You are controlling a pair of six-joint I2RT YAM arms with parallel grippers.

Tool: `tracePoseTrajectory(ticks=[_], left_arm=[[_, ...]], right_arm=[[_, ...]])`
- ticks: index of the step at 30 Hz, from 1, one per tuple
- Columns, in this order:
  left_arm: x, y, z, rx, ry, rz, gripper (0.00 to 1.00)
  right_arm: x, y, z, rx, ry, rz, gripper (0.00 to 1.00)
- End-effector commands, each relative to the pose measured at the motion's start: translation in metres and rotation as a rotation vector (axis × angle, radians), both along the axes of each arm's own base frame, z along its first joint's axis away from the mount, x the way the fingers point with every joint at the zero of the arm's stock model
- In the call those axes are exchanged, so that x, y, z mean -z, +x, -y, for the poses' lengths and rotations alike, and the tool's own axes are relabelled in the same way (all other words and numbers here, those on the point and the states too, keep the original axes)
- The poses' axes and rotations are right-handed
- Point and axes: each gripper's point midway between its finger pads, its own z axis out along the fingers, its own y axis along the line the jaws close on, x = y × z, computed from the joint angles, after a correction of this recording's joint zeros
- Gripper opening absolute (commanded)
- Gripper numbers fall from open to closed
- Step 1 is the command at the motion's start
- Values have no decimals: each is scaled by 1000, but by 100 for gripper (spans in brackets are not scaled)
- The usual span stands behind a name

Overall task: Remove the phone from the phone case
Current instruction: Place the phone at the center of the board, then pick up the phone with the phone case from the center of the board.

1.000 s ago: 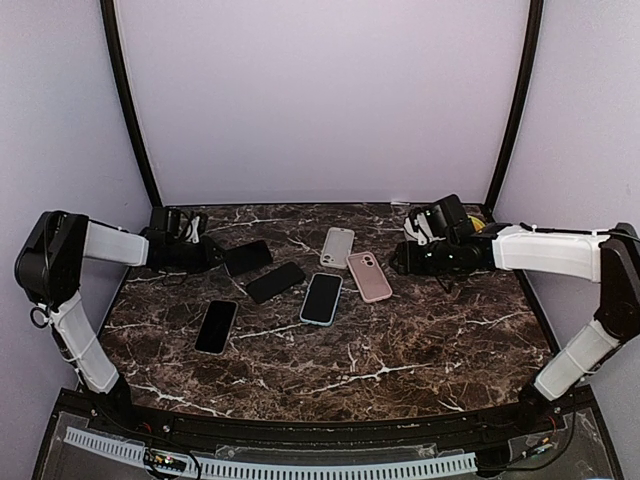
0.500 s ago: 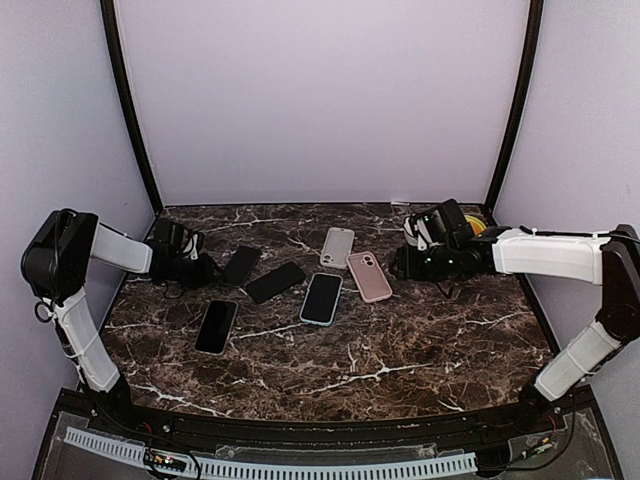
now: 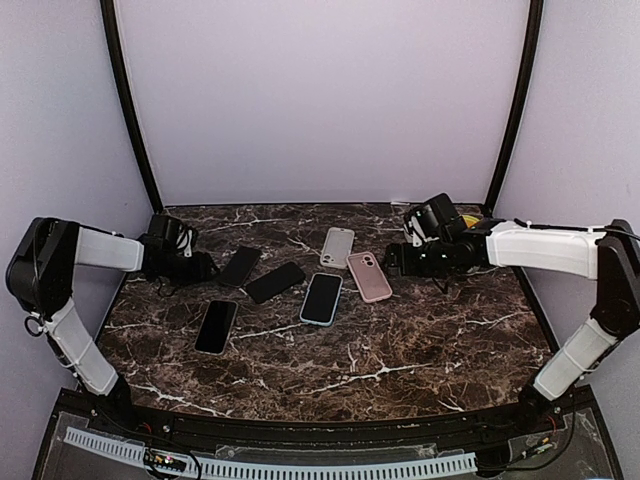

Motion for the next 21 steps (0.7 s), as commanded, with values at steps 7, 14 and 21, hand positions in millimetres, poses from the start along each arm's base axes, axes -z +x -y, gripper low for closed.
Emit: tracePoseTrajectory(ticks=[7, 14, 21], left_arm=[[-30, -75, -1, 15, 244, -56, 98], [-50, -121, -6, -33, 188, -34, 99], [-35, -154, 21, 87, 150, -181, 99]], right_arm=[[-7, 34, 6, 47, -166, 63, 99], [-12, 48, 7, 112, -137, 35, 99], [-1, 45, 1, 69, -120, -3, 98]])
